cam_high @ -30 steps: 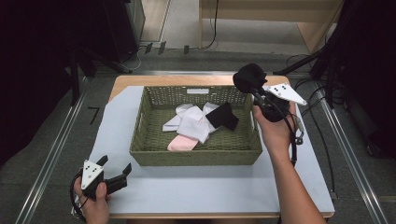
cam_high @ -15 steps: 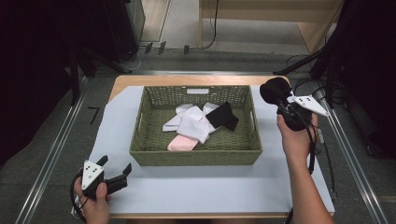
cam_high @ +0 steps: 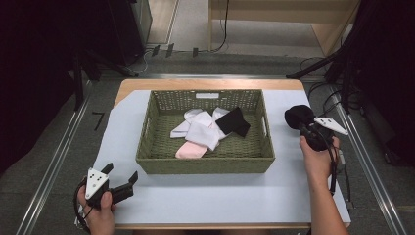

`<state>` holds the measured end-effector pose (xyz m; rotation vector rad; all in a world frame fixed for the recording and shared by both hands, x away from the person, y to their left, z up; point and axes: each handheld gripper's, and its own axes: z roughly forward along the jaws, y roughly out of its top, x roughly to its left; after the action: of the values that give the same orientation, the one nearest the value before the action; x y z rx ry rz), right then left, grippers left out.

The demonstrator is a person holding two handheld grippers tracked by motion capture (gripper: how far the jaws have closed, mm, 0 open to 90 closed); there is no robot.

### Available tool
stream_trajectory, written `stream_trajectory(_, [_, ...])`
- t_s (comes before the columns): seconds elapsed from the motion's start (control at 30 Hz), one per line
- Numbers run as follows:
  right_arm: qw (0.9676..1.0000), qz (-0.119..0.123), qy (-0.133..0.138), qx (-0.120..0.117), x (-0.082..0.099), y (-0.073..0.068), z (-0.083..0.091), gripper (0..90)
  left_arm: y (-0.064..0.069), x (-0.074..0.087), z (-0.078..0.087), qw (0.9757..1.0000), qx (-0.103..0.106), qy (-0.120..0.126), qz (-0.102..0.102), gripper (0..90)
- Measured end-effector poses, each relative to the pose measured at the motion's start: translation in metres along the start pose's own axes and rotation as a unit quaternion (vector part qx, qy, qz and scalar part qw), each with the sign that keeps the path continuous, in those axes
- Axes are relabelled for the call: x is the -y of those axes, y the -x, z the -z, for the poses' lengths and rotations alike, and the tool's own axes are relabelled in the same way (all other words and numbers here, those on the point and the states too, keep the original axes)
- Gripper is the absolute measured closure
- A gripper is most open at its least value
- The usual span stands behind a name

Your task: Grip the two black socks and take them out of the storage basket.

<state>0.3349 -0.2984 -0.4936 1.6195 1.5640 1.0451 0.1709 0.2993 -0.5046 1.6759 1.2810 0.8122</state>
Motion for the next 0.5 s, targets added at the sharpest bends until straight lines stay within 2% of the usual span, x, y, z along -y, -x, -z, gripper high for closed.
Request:
stream_trajectory(0.17, [0.9992, 0.000, -0.040, -0.006, 0.013, 0.005, -0.003, 74.9, 0.000, 0.000, 0.000, 1.0000, -0.001, 0.001, -0.001, 9.7])
stream_trajectory(0.23, [0.9988, -0.011, -0.047, -0.009, 0.016, 0.007, -0.003, 67.4, 0.001, 0.000, 0.000, 1.0000, -0.001, 0.001, -0.002, 9.7])
stream_trajectory(0.27, [0.9984, -0.016, -0.052, -0.018, 0.016, 0.007, -0.002, 56.6, 0.001, 0.000, 0.000, 1.0000, -0.001, 0.001, -0.003, 9.7])
stream_trajectory(0.3, [0.9983, -0.014, -0.053, -0.019, 0.016, 0.007, 0.000, 51.8, 0.001, 0.000, 0.000, 1.0000, -0.001, 0.001, -0.003, 9.7])
stream_trajectory(0.33, [0.9983, -0.014, -0.053, -0.019, 0.016, 0.007, 0.000, 51.8, 0.001, 0.000, 0.000, 1.0000, -0.001, 0.001, -0.003, 9.7])
stream_trajectory(0.4, [0.9988, -0.006, -0.039, -0.027, 0.013, 0.007, 0.004, 44.8, 0.001, 0.000, 0.000, 1.0000, -0.001, 0.001, -0.003, 9.7])
stream_trajectory(0.5, [0.9991, -0.002, -0.020, -0.037, 0.005, 0.006, 0.013, 39.3, 0.001, 0.000, 0.000, 1.0000, -0.002, -0.001, -0.006, 9.7])
